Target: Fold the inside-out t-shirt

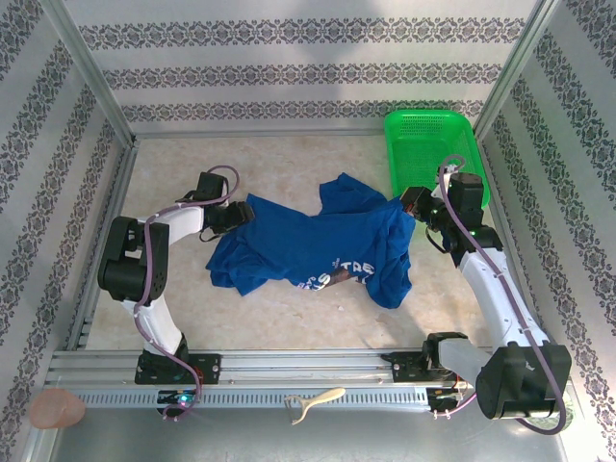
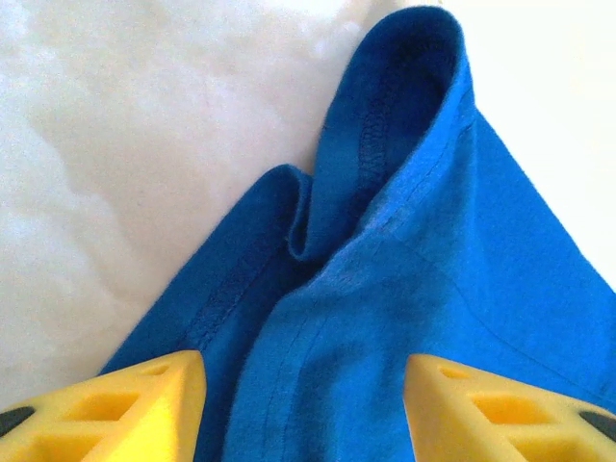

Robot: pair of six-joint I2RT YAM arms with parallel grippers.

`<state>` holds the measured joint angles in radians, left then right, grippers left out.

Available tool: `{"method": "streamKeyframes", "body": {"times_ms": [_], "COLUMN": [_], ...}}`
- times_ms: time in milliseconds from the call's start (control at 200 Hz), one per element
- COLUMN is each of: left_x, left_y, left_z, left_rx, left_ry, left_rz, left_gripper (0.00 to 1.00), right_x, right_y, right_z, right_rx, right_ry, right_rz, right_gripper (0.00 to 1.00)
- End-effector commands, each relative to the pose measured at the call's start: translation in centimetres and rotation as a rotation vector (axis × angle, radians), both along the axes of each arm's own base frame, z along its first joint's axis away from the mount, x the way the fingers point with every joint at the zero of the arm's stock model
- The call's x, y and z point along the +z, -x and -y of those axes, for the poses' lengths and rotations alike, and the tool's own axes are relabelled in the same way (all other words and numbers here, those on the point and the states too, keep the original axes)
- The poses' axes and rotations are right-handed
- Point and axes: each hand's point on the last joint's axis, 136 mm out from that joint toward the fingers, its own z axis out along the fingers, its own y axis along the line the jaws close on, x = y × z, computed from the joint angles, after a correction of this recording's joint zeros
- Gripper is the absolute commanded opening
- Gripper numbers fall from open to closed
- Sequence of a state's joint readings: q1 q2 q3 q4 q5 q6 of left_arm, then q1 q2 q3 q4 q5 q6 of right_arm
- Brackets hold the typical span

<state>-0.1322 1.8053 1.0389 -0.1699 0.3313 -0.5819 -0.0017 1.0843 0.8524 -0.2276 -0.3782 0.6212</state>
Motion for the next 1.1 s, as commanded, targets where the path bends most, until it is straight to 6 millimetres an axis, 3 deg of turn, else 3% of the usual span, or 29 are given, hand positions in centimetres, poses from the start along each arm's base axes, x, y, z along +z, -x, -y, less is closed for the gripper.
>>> {"method": "streamKeyframes", "body": {"times_ms": [0, 235, 505, 879, 1034, 1094], "left_x": [0.2, -0.3, 3.5, 3.7, 6.4, 6.9], "left_y": [-1.3, -2.3, -3.0, -4.0, -4.4, -4.4], "left_z": [0.7, 2.2, 3.7, 4.7, 5.6, 5.1], "left_rx": [-0.025, -0.073, -0.109, -0.137, -0.165, -0.141], "left_ry": [0.002, 0.065, 0.170, 0.231, 0.325, 0.318], "left_rz": [0.036, 0.041, 0.207, 0.282, 0.432, 0.466], "left_gripper": [0.56, 0.56, 0.55, 0.55, 0.55, 0.55], "right_x": [1.9, 2.3, 2.3, 2.4, 2.3, 2.3], "right_y": [-0.1, -0.1, 0.0, 0.0, 0.1, 0.1], "right_z": [0.1, 0.3, 0.3, 0.3, 0.5, 0.5], "right_rx": [-0.001, -0.003, -0.004, -0.004, -0.005, -0.006], "right_ry": [0.022, 0.025, 0.025, 0.021, 0.022, 0.022], "right_rz": [0.058, 0.065, 0.061, 0.060, 0.057, 0.057], "right_gripper": [0.00, 0.00, 0.00, 0.00, 0.00, 0.00]}}
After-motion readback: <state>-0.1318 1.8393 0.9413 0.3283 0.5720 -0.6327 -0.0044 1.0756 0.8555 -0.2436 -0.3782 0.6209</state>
